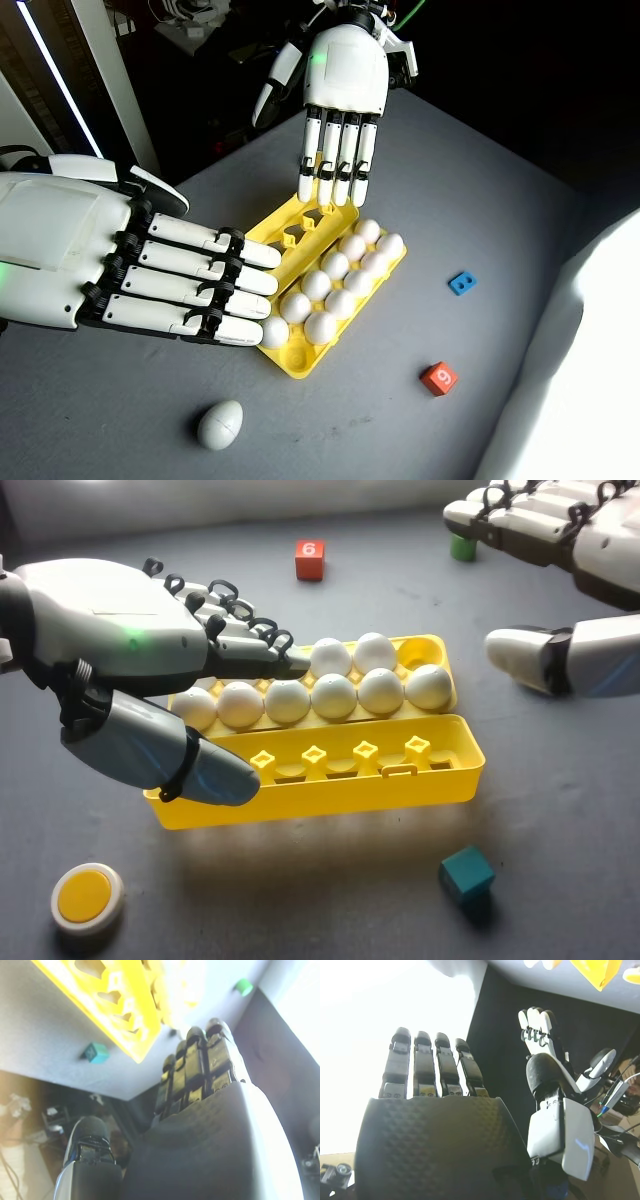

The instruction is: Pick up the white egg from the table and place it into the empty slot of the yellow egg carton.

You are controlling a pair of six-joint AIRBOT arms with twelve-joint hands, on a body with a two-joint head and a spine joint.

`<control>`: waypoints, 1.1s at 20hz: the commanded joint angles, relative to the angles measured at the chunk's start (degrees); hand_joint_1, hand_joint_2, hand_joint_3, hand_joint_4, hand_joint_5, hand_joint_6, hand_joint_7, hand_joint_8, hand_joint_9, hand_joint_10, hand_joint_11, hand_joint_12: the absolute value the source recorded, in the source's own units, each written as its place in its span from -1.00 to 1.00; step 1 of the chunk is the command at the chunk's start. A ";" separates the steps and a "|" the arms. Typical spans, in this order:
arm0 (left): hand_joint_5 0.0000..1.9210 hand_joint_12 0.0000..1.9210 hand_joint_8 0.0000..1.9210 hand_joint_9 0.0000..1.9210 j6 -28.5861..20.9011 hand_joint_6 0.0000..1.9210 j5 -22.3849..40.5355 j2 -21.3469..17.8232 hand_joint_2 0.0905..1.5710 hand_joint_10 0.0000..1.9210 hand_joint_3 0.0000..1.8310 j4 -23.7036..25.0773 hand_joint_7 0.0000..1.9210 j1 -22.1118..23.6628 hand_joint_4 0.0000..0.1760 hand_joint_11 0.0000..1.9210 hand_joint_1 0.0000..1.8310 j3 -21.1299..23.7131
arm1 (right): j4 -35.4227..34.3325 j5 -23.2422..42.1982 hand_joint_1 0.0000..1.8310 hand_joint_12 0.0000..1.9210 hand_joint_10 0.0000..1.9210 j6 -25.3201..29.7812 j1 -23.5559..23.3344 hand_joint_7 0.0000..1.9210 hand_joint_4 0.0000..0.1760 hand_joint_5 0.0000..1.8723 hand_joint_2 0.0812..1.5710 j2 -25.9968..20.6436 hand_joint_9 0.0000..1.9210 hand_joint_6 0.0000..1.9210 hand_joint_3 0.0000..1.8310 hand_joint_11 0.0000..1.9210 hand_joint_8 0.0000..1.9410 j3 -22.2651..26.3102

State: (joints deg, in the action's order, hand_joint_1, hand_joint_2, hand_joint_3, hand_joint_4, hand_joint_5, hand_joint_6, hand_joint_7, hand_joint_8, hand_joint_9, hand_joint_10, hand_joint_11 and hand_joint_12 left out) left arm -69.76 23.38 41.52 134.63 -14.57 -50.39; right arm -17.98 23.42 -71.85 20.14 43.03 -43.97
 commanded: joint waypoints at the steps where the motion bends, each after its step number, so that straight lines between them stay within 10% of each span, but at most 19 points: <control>1: -1.00 -1.00 -1.00 -1.00 -0.03 -1.00 -3.28 -0.16 0.24 -1.00 -0.77 -1.13 -1.00 0.74 -1.00 -1.00 -1.00 0.22 | 0.50 6.15 -1.00 -1.00 -0.99 0.14 -1.20 -1.00 -1.00 -0.98 0.45 0.18 -1.00 -0.97 -0.86 -1.00 -0.97 -0.08; 16: -1.00 -1.00 -1.00 -1.00 -0.02 -1.00 -2.84 -0.27 0.36 -1.00 -0.98 -0.72 -1.00 1.72 -1.00 -1.00 -1.00 0.01 | 0.10 4.85 -0.97 -1.00 -1.00 -0.41 1.05 -1.00 -1.00 -0.99 0.50 4.03 -1.00 -1.00 -1.00 -1.00 -1.00 -8.40; 22: -1.00 -1.00 -1.00 -1.00 -0.02 -1.00 -2.83 -0.29 0.37 -1.00 -0.98 -0.58 -1.00 1.67 -1.00 -1.00 -1.00 -0.29 | -0.45 4.94 0.13 -1.00 -1.00 -0.51 2.39 -1.00 -1.00 -1.00 0.27 6.80 -1.00 -1.00 -1.00 -1.00 -1.00 -13.85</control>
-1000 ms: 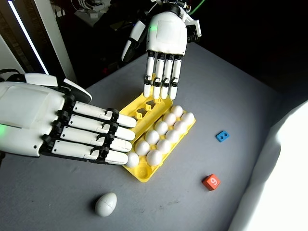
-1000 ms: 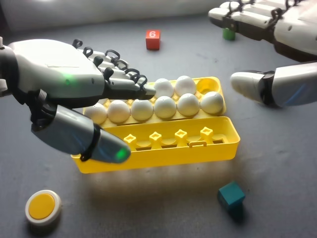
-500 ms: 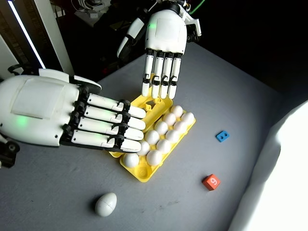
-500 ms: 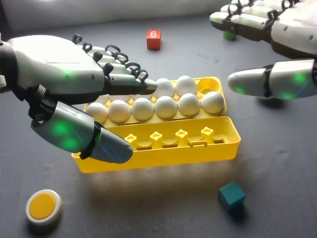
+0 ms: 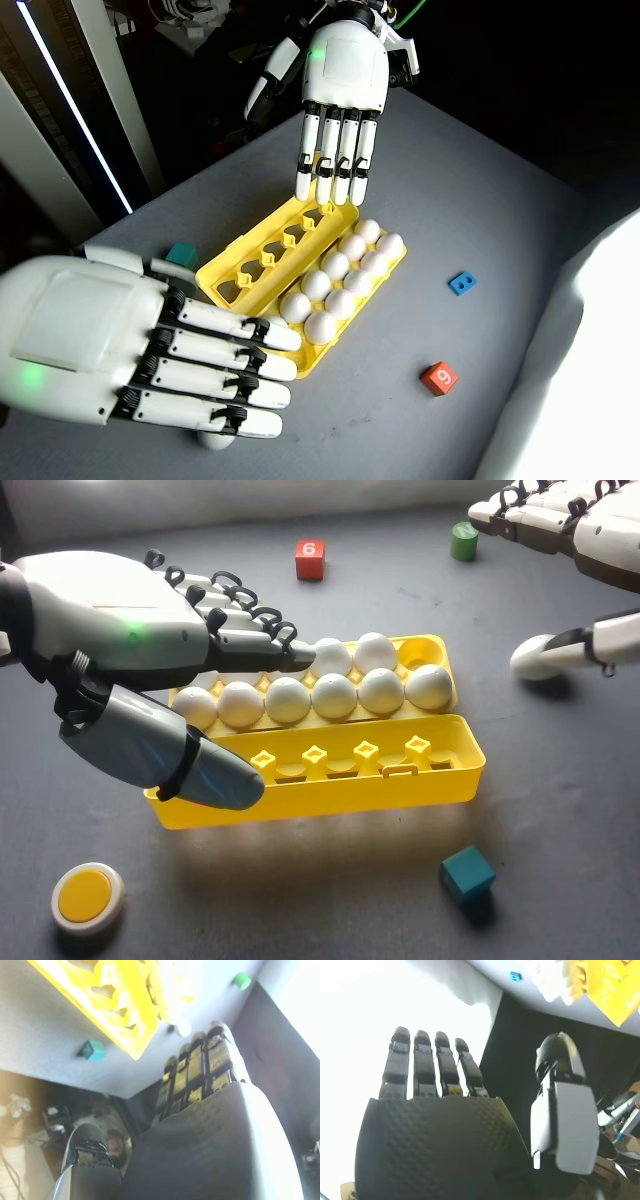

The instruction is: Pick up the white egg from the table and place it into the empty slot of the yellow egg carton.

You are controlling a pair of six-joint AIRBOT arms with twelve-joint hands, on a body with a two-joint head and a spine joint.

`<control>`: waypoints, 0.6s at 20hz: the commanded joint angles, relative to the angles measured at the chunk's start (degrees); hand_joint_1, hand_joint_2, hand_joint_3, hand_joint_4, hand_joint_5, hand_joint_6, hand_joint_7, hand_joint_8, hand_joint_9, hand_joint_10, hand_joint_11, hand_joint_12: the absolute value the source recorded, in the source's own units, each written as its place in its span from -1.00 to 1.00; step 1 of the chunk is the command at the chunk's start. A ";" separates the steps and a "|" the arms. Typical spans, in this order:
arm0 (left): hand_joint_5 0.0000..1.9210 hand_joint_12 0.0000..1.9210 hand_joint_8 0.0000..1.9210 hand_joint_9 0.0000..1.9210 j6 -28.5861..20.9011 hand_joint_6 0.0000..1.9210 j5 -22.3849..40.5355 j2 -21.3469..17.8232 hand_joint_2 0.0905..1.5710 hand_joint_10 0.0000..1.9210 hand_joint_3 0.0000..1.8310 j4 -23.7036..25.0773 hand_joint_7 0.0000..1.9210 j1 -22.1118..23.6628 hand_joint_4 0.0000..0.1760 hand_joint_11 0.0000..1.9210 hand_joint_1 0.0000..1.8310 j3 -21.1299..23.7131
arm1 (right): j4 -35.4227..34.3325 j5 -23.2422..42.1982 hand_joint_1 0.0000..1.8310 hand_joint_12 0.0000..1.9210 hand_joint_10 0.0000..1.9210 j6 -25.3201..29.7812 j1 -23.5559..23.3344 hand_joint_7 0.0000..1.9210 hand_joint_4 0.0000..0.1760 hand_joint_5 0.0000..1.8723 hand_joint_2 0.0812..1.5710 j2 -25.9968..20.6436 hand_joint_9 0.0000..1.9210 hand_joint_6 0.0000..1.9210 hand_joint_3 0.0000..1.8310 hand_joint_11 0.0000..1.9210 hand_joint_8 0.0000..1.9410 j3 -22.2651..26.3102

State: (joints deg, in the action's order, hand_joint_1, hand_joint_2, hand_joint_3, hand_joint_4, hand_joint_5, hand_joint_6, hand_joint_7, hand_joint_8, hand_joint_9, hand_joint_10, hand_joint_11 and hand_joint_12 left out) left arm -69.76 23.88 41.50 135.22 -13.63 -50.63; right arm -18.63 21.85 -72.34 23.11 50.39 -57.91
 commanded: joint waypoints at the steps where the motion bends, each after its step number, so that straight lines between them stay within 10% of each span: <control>1: -1.00 -1.00 -1.00 -1.00 -0.02 -1.00 -3.33 -0.27 0.37 -1.00 -0.98 -1.17 -1.00 0.68 -1.00 -1.00 -1.00 -0.04 | 0.03 6.64 0.16 -1.00 -1.00 -0.03 -0.27 -1.00 -1.00 -1.00 0.28 -0.03 -1.00 -1.00 -1.00 -1.00 -1.00 -0.68; 10: -1.00 -1.00 -1.00 -1.00 -0.04 -1.00 -3.33 -0.28 0.39 -1.00 -0.98 -1.18 -1.00 0.64 -1.00 -1.00 -1.00 -0.04 | -0.15 6.54 -0.25 -1.00 -1.00 -0.52 2.78 -1.00 -1.00 -0.94 0.27 5.67 -1.00 -0.98 -1.00 -1.00 -1.00 -8.56; 12: -1.00 -1.00 -1.00 -1.00 -0.05 -1.00 -3.33 -0.28 0.39 -1.00 -0.98 -1.18 -0.99 0.64 -1.00 -1.00 -1.00 -0.08 | -0.15 6.30 -0.30 -1.00 -1.00 -1.40 3.24 -1.00 -0.72 -0.79 0.21 6.96 -1.00 -0.98 -1.00 -1.00 -1.00 -10.43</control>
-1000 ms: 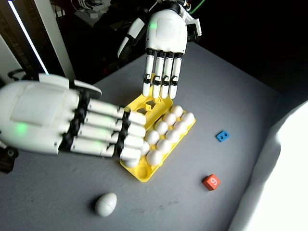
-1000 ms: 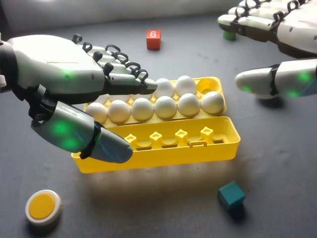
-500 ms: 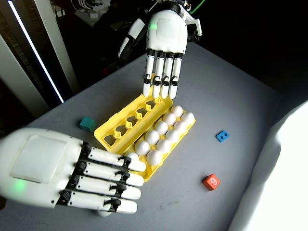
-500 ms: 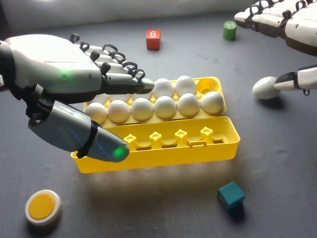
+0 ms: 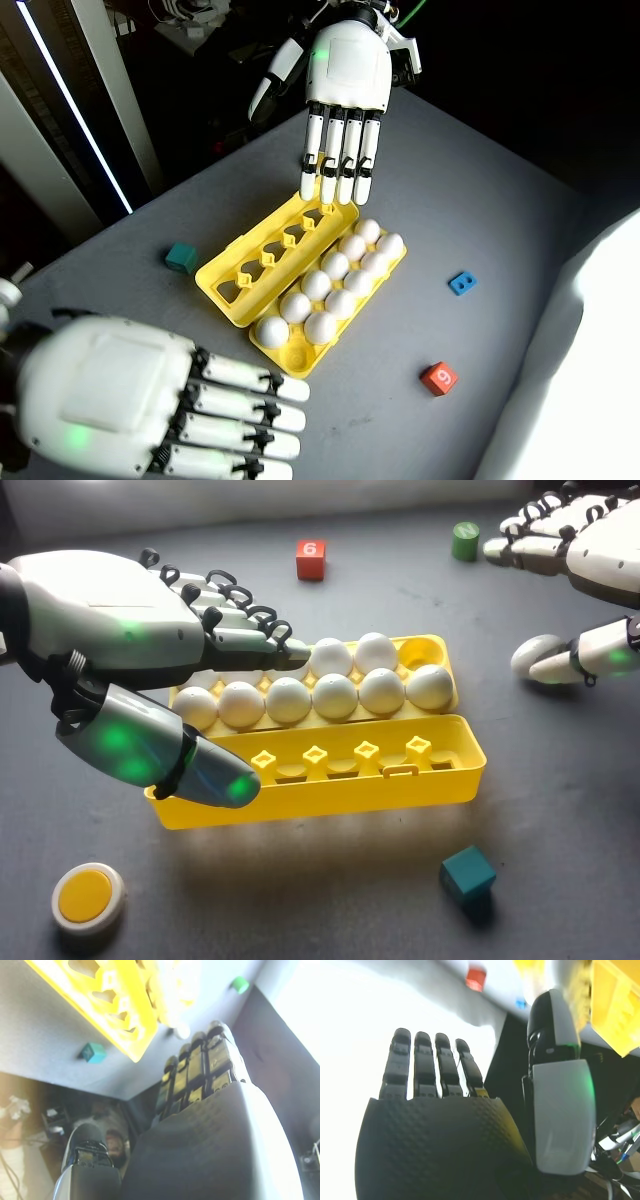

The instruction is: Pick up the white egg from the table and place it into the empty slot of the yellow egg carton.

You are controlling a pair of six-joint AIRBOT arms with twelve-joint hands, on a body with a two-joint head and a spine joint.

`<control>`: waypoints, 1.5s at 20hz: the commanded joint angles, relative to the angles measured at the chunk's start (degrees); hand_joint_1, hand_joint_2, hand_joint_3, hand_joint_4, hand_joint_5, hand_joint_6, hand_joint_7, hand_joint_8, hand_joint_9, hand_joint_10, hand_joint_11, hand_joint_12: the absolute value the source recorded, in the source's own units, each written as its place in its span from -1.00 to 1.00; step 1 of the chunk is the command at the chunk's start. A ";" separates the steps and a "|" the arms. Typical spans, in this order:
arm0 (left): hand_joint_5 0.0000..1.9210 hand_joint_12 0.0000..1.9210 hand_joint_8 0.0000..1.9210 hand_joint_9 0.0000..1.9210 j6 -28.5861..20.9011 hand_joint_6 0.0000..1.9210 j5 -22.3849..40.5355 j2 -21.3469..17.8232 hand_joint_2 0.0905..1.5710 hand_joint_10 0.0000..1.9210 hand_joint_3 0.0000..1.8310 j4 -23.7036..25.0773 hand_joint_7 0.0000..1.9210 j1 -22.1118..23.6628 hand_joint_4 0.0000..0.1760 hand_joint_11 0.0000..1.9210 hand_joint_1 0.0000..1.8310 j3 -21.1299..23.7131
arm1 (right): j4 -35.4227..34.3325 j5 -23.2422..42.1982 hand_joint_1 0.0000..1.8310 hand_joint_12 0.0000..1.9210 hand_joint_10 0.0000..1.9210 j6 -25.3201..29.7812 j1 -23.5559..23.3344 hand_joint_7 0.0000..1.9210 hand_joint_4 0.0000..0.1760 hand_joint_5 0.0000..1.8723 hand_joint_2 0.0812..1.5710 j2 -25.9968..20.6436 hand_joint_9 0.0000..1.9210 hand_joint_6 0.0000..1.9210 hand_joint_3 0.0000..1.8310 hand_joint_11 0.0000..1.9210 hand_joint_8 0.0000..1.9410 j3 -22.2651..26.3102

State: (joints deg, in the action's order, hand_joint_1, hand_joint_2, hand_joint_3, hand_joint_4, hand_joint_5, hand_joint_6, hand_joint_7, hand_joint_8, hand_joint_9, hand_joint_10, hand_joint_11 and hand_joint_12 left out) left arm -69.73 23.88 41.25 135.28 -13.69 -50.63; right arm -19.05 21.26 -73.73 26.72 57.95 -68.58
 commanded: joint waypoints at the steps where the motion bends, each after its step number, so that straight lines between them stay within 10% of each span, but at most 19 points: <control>1: -1.00 -1.00 -1.00 -1.00 -0.07 -1.00 -3.33 -0.03 0.39 -1.00 -0.98 -1.25 -1.00 0.70 -1.00 -1.00 -1.00 -0.10 | 0.26 6.89 -0.34 -1.00 -1.00 -0.10 -0.08 -1.00 -0.44 -0.70 0.20 -0.13 -1.00 -0.98 -1.00 -1.00 -1.00 -0.61; 4: -1.00 -1.00 -1.00 -1.00 -0.07 -1.00 -3.33 -0.03 0.39 -1.00 -0.99 -1.24 -0.99 0.57 -1.00 -1.00 -1.00 -0.13 | 0.27 6.89 -0.32 -1.00 -1.00 -0.86 1.02 -1.00 -0.29 -0.51 0.14 1.51 -1.00 -0.97 -1.00 -1.00 -1.00 -3.01; 8: -1.00 -1.00 -1.00 -1.00 -0.07 -1.00 -3.34 -0.03 0.40 -1.00 -0.98 -1.23 -1.00 0.58 -1.00 -1.00 -1.00 -0.49 | 0.27 6.91 -0.29 -1.00 -1.00 -1.52 1.63 -1.00 -0.77 -0.52 0.13 3.55 -1.00 -0.98 -1.00 -1.00 -1.00 -5.87; 17: -1.00 -1.00 -0.99 -1.00 -0.27 -1.00 -4.27 -0.02 0.40 -1.00 -0.99 -0.78 -0.98 0.49 -1.00 -1.00 -1.00 -0.79 | 0.27 6.95 -0.21 -1.00 -1.00 -2.50 3.62 -1.00 -0.54 -0.39 0.09 6.15 -1.00 -0.95 -1.00 -1.00 -1.00 -9.23; 22: -1.00 -1.00 -1.00 -1.00 -0.28 -1.00 -4.33 -0.01 0.40 -1.00 -0.99 -0.78 -0.99 0.50 -1.00 -1.00 -1.00 -0.81 | 0.27 7.71 -0.16 -1.00 -1.00 -2.53 3.86 -1.00 -0.85 -0.18 0.04 7.37 -1.00 -0.96 -1.00 -1.00 -1.00 -10.61; 29: -0.99 -1.00 -0.99 -1.00 -0.30 -1.00 -4.33 0.01 0.40 -1.00 -1.00 -0.78 -0.96 0.57 -1.00 -1.00 -1.00 -0.66 | 0.31 8.47 -0.19 -1.00 -1.00 -2.64 3.78 -1.00 -0.69 -0.15 0.09 8.88 -1.00 -0.97 -0.99 -1.00 -1.00 -11.57; 30: -1.00 -1.00 -0.99 -1.00 -0.30 -1.00 -4.33 0.01 0.40 -1.00 -1.00 -0.78 -0.96 0.57 -1.00 -1.00 -1.00 -0.61 | 0.32 8.47 -0.18 -1.00 -1.00 -2.80 3.78 -1.00 -0.37 -0.14 0.11 8.97 -1.00 -0.97 -0.99 -1.00 -1.00 -11.59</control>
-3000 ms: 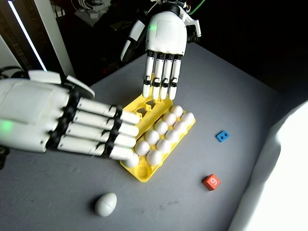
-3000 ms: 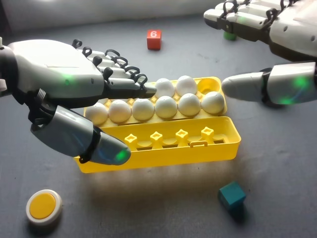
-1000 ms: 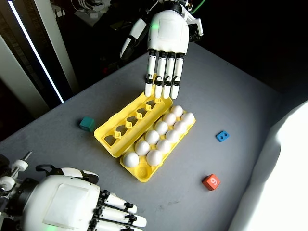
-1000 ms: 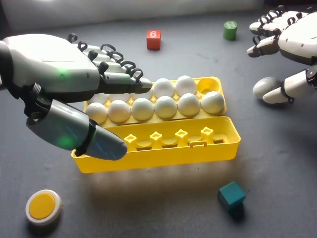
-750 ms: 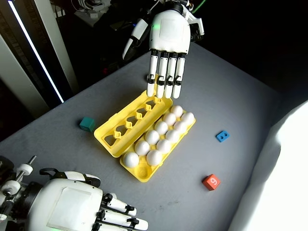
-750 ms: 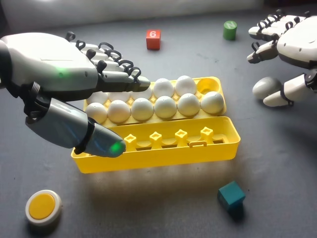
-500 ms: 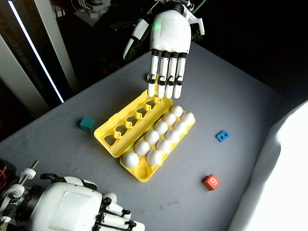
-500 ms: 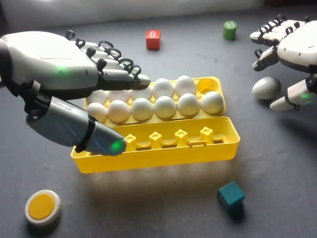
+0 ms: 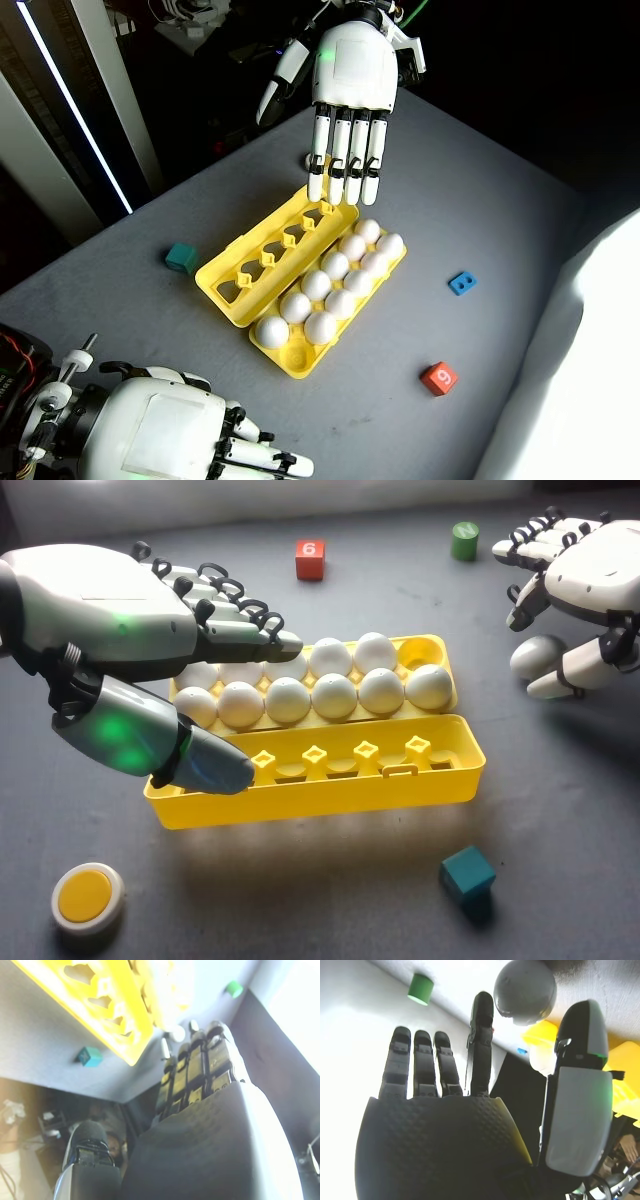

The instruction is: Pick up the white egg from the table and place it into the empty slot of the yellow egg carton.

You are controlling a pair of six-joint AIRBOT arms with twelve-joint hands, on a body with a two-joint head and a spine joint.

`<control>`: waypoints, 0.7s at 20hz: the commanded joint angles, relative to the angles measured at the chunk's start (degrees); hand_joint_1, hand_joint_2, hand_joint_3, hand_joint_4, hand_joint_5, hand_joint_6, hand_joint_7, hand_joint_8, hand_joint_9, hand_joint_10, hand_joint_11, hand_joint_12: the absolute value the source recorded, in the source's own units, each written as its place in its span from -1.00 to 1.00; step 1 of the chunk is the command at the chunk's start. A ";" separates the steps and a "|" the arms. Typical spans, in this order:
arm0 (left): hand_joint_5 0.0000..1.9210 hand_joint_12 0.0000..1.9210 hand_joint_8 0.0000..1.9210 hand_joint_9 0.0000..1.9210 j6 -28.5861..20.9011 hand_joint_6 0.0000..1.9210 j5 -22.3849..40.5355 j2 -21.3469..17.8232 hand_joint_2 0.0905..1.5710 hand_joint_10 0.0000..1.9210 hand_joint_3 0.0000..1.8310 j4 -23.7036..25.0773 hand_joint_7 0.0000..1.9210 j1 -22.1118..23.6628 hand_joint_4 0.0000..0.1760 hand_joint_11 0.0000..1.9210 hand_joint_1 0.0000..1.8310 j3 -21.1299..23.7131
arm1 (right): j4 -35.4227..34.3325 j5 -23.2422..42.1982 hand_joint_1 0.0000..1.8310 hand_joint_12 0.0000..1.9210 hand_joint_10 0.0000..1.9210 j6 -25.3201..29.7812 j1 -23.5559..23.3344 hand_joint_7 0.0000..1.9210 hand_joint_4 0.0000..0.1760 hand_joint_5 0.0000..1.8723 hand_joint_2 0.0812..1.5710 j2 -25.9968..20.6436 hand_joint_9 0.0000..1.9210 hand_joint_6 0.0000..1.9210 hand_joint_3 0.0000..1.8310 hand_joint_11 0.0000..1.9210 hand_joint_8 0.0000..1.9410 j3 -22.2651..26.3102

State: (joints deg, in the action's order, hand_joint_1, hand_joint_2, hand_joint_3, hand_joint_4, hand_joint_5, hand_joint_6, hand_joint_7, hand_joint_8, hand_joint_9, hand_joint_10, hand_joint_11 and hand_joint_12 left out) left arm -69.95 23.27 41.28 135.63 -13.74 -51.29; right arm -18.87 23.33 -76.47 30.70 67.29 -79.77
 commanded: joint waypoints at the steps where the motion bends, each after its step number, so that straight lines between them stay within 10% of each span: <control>1: -1.00 -1.00 -0.99 -1.00 -0.09 -1.00 -3.72 -0.01 0.41 -1.00 -0.99 -1.13 -0.96 0.62 -1.00 -1.00 -1.00 0.09 | 0.15 6.39 -0.16 -1.00 -1.00 -0.15 -0.19 -1.00 -0.39 -0.11 0.09 -0.32 -1.00 -0.96 -0.99 -1.00 -1.00 -0.42; 3: -0.98 -1.00 -0.99 -0.98 -0.09 -0.99 -3.72 -0.01 0.41 -0.99 -0.99 -1.13 -0.95 0.65 -1.00 -1.00 -1.00 0.09 | 0.17 6.40 -0.13 -1.00 -1.00 -0.16 -0.19 -1.00 -0.72 -0.07 0.09 -0.27 -1.00 -0.95 -1.00 -1.00 -1.00 -0.44; 7: -0.99 -1.00 -0.99 -0.98 -0.09 -1.00 -3.72 -0.01 0.40 -1.00 -1.00 -1.13 -0.95 0.66 -1.00 -1.00 -1.00 0.09 | 0.29 6.45 0.01 -1.00 -1.00 -0.23 -0.16 -1.00 -0.60 0.09 0.08 -0.13 -1.00 -0.94 -1.00 -1.00 -1.00 -0.53; 8: -1.00 -1.00 -1.00 -1.00 -0.09 -1.00 -3.72 -0.01 0.41 -1.00 -0.99 -1.13 -0.97 0.66 -1.00 -1.00 -1.00 0.09 | 0.29 6.47 0.13 -1.00 -1.00 -0.23 -0.16 -1.00 0.68 0.21 0.23 -0.11 -1.00 -0.43 -0.99 -1.00 -1.00 -0.54; 9: -1.00 -1.00 -1.00 -1.00 -0.09 -1.00 -3.72 -0.01 0.41 -1.00 -0.99 -1.13 -0.98 0.66 -1.00 -1.00 -1.00 0.09 | 0.30 6.47 0.14 -1.00 -1.00 -0.23 -0.14 -1.00 0.99 0.15 0.31 -0.10 -1.00 -0.16 -1.00 -1.00 -1.00 -0.54; 14: -1.00 -1.00 -1.00 -1.00 -0.09 -1.00 -3.72 -0.01 0.41 -1.00 -1.00 -1.14 -0.98 0.66 -1.00 -1.00 -1.00 0.09 | 0.32 6.47 0.15 -1.00 -1.00 -0.22 -0.05 -1.00 1.00 0.15 0.32 -0.02 -1.00 -0.13 -1.00 -1.00 -1.00 -0.52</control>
State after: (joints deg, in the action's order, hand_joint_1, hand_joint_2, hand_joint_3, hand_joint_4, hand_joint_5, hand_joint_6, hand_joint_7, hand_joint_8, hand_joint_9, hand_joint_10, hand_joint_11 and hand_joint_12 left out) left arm -69.97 23.29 41.28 135.63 -13.74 -51.29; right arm -18.85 23.64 -76.62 30.89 67.48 -79.99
